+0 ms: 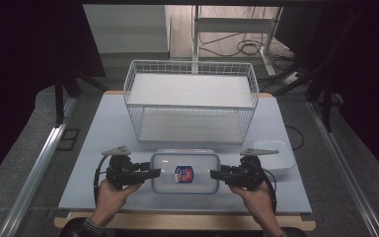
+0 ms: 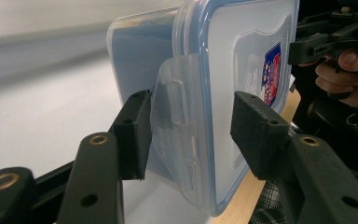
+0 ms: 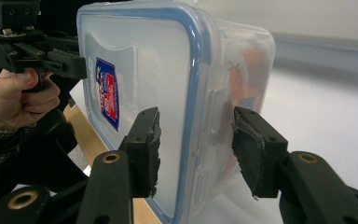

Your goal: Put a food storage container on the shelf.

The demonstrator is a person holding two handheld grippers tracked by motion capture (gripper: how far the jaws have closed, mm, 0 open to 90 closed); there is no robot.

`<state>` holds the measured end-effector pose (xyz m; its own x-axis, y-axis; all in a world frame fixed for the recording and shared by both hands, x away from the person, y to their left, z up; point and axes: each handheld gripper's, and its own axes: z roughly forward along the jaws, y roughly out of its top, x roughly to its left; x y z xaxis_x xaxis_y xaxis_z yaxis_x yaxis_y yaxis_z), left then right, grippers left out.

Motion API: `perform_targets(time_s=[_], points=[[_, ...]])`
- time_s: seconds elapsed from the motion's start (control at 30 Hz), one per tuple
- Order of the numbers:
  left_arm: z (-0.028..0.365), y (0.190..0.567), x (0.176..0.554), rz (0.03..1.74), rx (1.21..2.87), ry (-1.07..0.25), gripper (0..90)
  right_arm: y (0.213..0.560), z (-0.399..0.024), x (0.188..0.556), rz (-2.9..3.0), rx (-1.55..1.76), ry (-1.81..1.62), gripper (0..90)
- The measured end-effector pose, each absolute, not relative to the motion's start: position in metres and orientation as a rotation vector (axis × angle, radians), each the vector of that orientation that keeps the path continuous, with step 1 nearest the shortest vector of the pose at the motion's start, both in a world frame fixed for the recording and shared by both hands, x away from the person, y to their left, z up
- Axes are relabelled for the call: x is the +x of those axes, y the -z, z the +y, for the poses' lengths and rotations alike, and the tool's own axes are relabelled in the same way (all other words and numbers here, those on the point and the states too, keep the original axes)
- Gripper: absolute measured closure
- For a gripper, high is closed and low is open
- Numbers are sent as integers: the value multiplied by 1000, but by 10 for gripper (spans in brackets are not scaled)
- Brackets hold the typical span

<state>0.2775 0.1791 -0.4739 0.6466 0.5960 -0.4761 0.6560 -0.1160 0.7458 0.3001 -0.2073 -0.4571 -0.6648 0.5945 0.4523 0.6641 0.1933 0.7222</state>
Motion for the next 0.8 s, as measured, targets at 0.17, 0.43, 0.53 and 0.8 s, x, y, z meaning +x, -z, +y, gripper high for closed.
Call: perform_targets(time_s=[0.17, 0.43, 0.53, 0.8], points=[[177, 458, 283, 991, 1797, 37, 491, 445, -209, 305, -2370, -1244, 1528, 526], [175, 434, 293, 979, 1797, -5, 490, 424, -211, 318, -2379, -1219, 1569, 525], [176, 427, 298, 975, 1792, -10, 490, 415, -210, 323, -2378, -1222, 1585, 525], [179, 405, 306, 961, 1783, -46, 490, 394, -208, 333, -2388, -1204, 1632, 526]])
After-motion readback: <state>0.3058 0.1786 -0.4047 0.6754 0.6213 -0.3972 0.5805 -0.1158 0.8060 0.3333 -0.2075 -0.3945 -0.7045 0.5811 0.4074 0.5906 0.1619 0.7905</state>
